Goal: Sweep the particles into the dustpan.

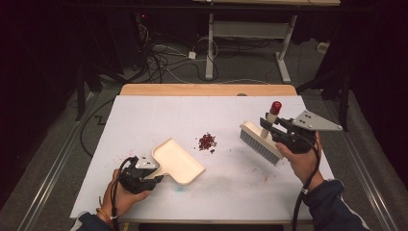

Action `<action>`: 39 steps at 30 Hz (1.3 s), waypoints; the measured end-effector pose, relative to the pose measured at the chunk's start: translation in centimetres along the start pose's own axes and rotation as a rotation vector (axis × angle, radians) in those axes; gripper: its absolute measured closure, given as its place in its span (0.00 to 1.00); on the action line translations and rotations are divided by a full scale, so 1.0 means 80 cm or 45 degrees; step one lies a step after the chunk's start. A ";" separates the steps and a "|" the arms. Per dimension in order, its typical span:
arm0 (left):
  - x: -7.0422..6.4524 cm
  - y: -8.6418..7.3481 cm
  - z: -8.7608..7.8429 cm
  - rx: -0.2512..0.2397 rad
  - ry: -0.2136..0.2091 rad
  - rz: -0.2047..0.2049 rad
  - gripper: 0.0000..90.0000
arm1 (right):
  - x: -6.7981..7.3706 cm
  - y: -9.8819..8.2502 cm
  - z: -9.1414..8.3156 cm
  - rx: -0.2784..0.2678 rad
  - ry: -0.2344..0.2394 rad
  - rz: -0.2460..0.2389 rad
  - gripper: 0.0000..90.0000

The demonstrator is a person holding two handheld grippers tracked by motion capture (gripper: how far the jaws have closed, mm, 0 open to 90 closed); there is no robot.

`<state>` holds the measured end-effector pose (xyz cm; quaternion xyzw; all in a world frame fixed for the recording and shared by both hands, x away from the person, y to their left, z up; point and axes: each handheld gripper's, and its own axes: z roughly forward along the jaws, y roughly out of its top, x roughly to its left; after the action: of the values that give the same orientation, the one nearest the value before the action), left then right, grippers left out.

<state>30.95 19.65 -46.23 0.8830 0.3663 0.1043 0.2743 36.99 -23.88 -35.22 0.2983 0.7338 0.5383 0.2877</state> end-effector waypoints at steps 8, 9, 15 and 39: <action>0.001 0.004 0.007 0.013 -0.002 0.008 0.70 | -0.007 0.019 0.080 0.028 -0.081 -0.049 0.78; 0.000 0.005 0.008 0.015 -0.002 0.008 0.71 | -0.008 0.018 0.090 0.037 -0.089 -0.062 0.78; 0.000 0.006 0.011 0.021 -0.006 0.011 0.71 | -0.012 0.012 0.138 0.059 -0.143 -0.035 0.78; -0.002 0.007 0.016 0.033 0.006 0.010 0.70 | 0.051 -0.004 0.180 0.030 0.045 -0.048 0.77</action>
<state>31.66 18.67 -46.98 0.8877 0.3647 0.1027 0.2614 44.98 -12.03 -39.61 0.2783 0.7506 0.5292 0.2812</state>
